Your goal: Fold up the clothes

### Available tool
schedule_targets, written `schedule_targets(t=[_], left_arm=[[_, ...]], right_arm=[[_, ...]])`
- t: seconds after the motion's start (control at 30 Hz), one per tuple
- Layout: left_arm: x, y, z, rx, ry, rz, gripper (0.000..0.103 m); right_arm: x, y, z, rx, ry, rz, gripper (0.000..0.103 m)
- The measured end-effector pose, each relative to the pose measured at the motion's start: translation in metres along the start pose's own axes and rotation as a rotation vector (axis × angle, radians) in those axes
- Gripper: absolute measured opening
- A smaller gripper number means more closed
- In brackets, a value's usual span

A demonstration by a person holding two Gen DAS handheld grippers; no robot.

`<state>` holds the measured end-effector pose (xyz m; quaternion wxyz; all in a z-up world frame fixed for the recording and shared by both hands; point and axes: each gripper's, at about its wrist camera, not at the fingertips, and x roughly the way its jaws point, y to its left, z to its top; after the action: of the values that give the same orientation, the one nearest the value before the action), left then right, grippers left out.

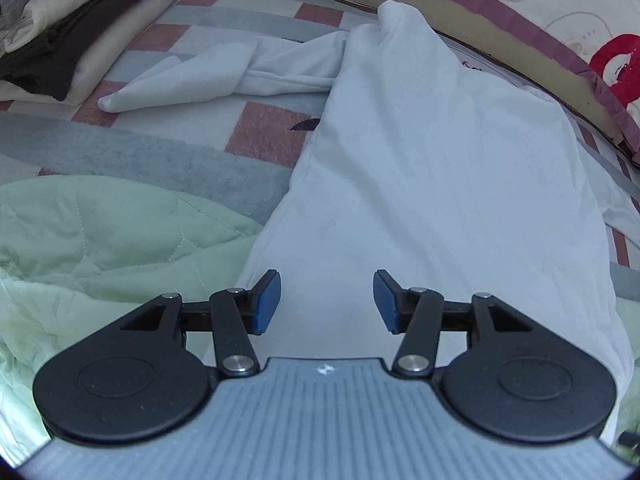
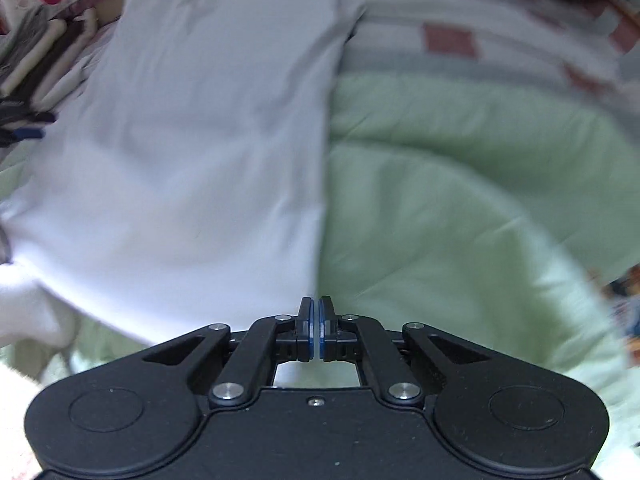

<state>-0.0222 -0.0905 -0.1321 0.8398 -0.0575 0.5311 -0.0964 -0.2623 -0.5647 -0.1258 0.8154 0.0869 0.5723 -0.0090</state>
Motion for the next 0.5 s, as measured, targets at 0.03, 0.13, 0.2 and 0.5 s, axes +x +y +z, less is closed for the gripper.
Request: schedule_targets(t=[0.03,0.13,0.2,0.5], left_arm=[[0.001,0.000,0.001,0.000,0.000,0.000,0.052],[0.002,0.008,0.005,-0.021,-0.005,-0.011,0.054],[0.001,0.016,0.009,-0.050,-0.013,-0.021,0.054],[-0.024,0.085,0.036,-0.300,-0.192,-0.157,0.054]], right_arm=[[-0.005,-0.003,0.004,-0.006,-0.025,-0.028,0.011],[-0.017,-0.008,0.023,0.061,-0.195,0.054,0.043],[-0.007,0.001,0.047,0.120,-0.263,0.129,0.051],[0.063,0.164,0.190,-0.248,-0.299,0.402,0.050]])
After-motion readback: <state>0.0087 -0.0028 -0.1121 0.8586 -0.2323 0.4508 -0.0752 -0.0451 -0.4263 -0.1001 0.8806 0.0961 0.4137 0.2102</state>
